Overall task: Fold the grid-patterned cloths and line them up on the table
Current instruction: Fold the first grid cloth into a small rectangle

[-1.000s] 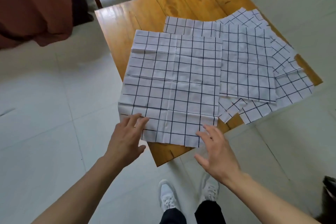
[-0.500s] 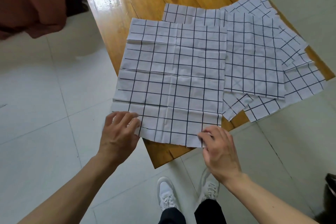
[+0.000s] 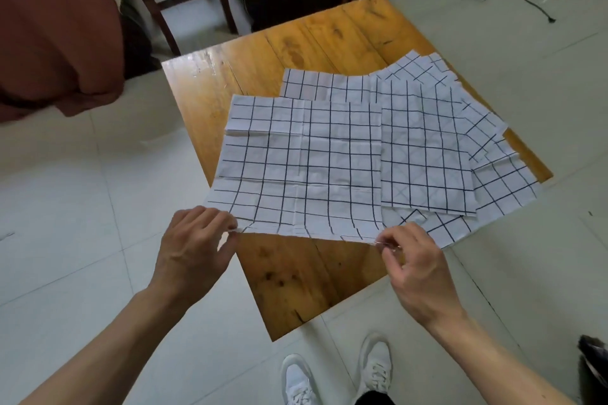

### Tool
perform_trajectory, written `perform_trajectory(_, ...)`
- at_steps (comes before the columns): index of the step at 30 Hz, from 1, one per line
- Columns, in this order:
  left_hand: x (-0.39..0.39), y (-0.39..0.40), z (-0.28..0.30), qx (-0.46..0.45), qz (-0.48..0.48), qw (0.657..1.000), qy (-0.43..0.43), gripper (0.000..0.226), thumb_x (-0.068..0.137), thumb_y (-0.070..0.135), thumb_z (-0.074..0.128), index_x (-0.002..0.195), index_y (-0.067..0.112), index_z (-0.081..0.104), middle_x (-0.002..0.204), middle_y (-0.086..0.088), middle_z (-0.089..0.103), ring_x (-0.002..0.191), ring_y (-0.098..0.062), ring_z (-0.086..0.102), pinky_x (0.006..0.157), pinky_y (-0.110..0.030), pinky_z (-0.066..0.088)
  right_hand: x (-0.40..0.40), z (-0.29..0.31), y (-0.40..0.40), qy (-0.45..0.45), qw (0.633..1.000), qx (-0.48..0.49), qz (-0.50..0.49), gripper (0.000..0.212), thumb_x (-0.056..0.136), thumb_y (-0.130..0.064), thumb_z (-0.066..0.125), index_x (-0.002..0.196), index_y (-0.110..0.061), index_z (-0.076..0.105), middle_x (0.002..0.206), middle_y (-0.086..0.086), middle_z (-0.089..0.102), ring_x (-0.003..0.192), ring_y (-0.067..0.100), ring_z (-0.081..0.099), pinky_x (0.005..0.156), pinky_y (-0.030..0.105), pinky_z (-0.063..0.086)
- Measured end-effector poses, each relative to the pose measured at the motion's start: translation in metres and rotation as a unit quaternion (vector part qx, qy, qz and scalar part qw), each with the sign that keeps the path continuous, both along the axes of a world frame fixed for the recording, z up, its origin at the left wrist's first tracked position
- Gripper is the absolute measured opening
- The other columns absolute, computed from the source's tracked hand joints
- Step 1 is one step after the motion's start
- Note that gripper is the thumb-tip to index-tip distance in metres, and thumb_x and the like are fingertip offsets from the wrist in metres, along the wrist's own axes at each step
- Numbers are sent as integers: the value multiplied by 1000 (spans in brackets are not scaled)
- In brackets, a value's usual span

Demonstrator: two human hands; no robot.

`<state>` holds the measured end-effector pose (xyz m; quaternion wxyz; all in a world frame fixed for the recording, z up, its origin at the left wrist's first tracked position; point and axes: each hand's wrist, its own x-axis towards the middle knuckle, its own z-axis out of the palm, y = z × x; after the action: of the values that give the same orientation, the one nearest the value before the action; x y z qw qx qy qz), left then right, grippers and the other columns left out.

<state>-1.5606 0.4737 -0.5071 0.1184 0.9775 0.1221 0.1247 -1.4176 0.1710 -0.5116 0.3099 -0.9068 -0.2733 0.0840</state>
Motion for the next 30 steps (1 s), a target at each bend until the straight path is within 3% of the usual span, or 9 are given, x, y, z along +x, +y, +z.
perform_trajectory(6,10,-3,42,-4,-32,999,40,19,74,10,82,85,12,66,82,-5,71,69,-24,64,67,-32,48,20,49,-12,-6,999,23,-30,16,88,-7,66,91,-23,62,90,-11,57,85,5,57,71,24,52)
perform_trajectory(10,40,-2,61,1,-38,999,37,17,76,12,81,84,12,66,80,-5,71,65,-23,62,65,-28,45,51,68,-14,-19,999,25,-40,14,90,-7,65,95,-20,64,93,-7,59,86,7,60,74,21,52)
perform_trajectory(13,76,6,69,-5,-18,999,27,11,83,12,76,86,14,65,81,-2,70,70,-24,62,65,-36,49,88,73,-3,-16,998,31,-44,12,91,-8,64,96,-19,65,93,-7,60,87,7,60,76,15,47)
perform_trajectory(17,120,20,66,-11,27,998,48,9,86,17,73,88,15,65,84,-1,71,72,-24,61,64,-39,50,142,66,20,-1,998,46,-40,13,90,-7,65,93,-19,65,91,-9,60,85,3,59,74,10,43)
perform_trajectory(21,151,37,55,-20,65,995,73,13,85,20,73,87,15,61,86,-3,72,70,-24,61,61,-32,49,193,47,47,28,998,48,-24,12,90,-9,66,90,-21,66,87,-10,59,82,4,59,72,18,47)
perform_trajectory(25,172,54,42,-28,87,993,79,15,89,30,59,84,16,58,80,-1,69,65,-21,58,58,-30,44,234,31,74,35,999,38,19,9,90,-12,66,88,-21,66,83,-12,58,79,5,56,70,19,43)
perform_trajectory(30,189,71,15,-70,140,983,97,12,90,23,67,85,19,57,84,-1,70,69,-22,60,57,-37,54,270,9,101,55,997,39,27,10,89,-13,68,84,-22,66,82,-10,60,77,6,57,69,23,46)
